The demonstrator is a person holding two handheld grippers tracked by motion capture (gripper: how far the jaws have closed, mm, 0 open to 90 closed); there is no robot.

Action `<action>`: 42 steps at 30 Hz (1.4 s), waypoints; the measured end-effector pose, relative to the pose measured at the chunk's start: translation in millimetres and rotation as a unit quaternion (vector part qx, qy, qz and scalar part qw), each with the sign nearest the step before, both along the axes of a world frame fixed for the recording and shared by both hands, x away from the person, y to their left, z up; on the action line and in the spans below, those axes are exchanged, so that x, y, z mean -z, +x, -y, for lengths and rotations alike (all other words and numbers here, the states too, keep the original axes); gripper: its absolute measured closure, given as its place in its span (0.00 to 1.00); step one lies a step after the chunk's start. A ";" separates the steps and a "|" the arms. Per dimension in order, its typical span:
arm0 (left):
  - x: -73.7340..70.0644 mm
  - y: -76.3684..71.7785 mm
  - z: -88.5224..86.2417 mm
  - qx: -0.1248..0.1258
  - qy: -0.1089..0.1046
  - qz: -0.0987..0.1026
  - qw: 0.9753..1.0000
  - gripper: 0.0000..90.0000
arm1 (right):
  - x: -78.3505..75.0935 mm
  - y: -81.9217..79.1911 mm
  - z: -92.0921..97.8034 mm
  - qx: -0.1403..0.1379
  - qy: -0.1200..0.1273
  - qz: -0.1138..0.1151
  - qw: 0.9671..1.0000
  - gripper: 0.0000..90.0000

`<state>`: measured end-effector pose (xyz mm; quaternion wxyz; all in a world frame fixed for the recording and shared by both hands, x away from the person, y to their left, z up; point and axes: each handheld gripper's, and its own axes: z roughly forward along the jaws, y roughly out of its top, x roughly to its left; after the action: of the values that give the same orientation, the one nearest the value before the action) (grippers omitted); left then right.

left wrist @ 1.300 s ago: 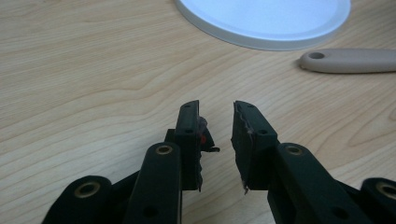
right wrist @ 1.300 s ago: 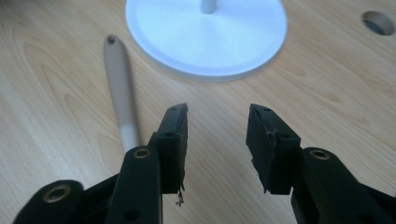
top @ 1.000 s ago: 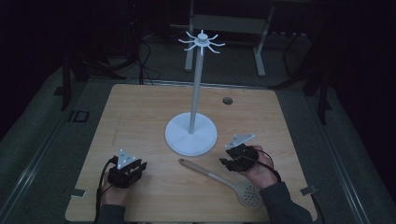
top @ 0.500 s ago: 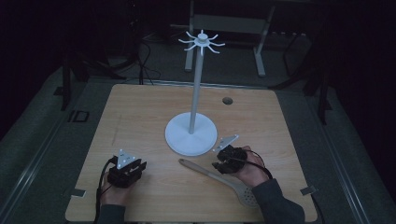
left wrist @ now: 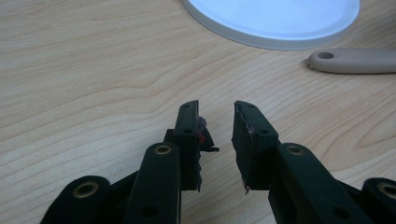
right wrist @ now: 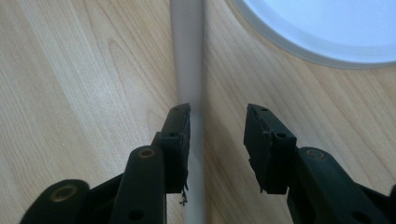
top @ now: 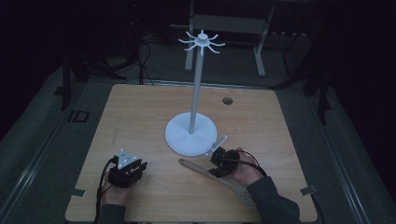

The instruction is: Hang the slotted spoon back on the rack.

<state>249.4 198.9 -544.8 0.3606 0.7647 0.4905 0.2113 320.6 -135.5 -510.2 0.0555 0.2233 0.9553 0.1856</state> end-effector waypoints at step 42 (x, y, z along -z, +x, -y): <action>0.3 0.4 0.5 0.000 0.003 -0.002 1.000 0.79 | 24.9 7.4 -33.0 -0.035 -0.064 -0.045 0.996 0.81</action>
<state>249.8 198.4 -545.1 0.3575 0.7663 0.4904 0.2112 328.0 -102.5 -535.1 0.0198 0.1940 0.9740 0.1157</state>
